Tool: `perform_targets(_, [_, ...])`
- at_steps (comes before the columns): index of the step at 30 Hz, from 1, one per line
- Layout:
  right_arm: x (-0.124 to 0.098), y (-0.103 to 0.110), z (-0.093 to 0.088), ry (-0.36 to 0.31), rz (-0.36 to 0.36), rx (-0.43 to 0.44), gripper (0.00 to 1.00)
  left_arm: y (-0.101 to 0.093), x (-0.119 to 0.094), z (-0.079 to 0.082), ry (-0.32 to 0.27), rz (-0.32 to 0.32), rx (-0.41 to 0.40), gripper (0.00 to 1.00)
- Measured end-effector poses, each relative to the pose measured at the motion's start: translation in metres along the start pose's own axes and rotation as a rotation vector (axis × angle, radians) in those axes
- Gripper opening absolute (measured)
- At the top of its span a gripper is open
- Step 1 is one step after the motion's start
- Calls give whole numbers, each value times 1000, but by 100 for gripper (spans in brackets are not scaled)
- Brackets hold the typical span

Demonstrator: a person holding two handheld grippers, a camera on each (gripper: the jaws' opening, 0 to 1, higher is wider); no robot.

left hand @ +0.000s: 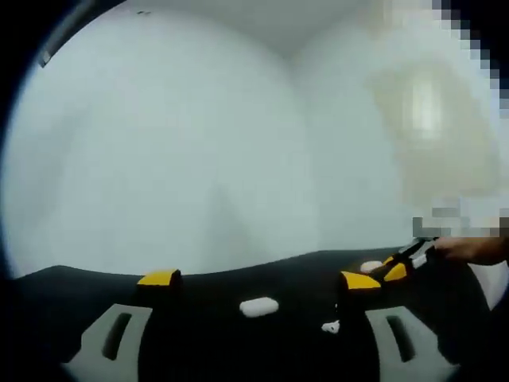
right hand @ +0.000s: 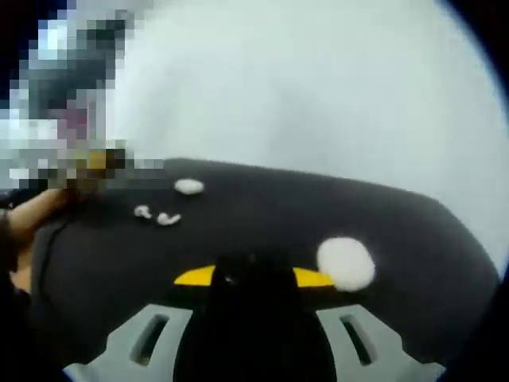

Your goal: Pick up three earphones and place each one into its charging case using tactile feedback, ensure that each earphone is properly inserted and securely positioned inside the case.

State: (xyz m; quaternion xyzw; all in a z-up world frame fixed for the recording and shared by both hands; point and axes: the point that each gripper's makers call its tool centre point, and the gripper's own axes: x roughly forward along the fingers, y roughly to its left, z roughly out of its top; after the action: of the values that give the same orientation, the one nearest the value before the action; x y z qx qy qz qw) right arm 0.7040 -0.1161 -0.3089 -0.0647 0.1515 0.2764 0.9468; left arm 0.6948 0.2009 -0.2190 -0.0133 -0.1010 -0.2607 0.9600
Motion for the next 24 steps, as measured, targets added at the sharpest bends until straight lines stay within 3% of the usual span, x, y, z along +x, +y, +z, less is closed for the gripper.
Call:
perform_targets(9, [-9,-17,-4,11,-44,-9,36,3,-1,2,-7,22,17,75])
perform_targets(14, [-10,-16,-10,16,-42,11,36,3,-1,0,2,16,4,73])
perform_targets(17, [-9,-13,-17,56,-38,-19,36,2,-1,-2,11,10,4,72])
perform_targets(20, [-14,-10,-11,43,-43,-35,36,2,-1,-3,14,9,-2,72])
perform_targets(24, [-28,-3,34,-128,-25,11,37,5,-1,-3,15,16,-6,72])
